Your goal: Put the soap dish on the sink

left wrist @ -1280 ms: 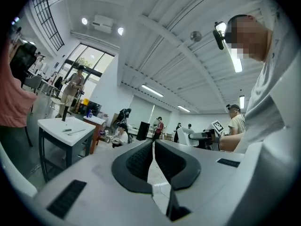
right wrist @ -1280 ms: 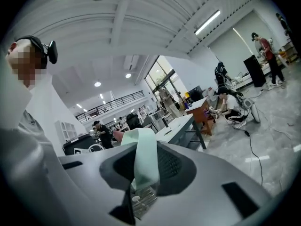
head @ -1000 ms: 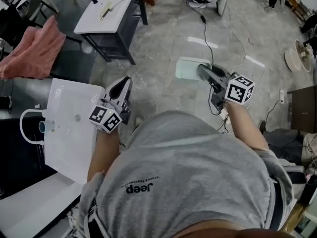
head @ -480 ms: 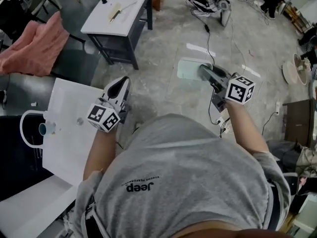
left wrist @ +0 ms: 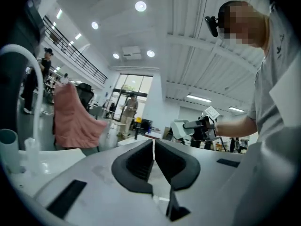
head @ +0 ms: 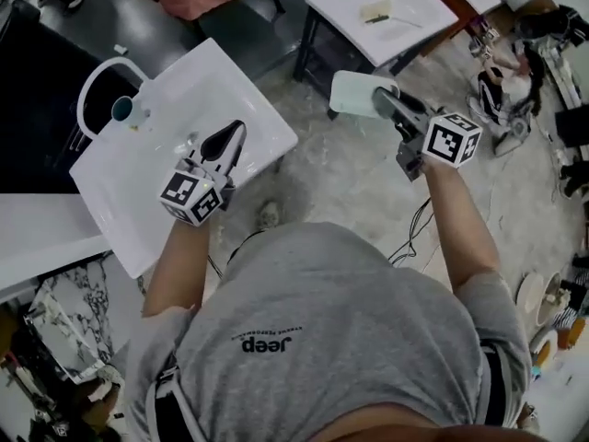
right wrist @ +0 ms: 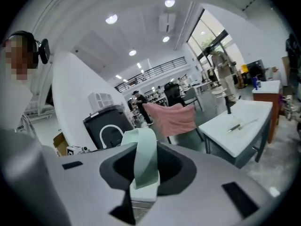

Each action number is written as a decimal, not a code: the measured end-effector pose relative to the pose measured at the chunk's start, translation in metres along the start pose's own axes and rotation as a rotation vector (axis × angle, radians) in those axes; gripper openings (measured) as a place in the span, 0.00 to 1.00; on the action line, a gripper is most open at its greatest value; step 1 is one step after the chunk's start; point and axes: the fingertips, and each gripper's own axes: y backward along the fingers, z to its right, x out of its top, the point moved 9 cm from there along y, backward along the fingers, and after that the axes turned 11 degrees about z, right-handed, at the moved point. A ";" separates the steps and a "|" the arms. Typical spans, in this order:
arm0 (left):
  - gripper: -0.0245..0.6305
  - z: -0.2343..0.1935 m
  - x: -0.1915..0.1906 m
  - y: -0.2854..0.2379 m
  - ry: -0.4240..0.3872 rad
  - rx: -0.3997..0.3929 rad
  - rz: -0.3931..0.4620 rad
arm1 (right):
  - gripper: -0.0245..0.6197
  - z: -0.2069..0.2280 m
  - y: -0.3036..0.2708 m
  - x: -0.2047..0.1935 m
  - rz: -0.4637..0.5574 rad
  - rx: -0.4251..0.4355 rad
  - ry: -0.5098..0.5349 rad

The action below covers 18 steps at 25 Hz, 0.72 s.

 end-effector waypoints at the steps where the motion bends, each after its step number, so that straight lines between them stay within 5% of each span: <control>1: 0.07 -0.015 0.001 0.015 -0.006 0.042 0.004 | 0.24 -0.005 -0.035 0.000 -0.029 0.040 0.007; 8: 0.07 -0.094 -0.003 0.109 0.005 0.305 0.022 | 0.24 -0.042 -0.260 -0.039 -0.258 0.252 0.047; 18: 0.07 -0.165 -0.022 0.172 0.051 0.455 0.037 | 0.24 -0.078 -0.463 -0.136 -0.513 0.313 0.052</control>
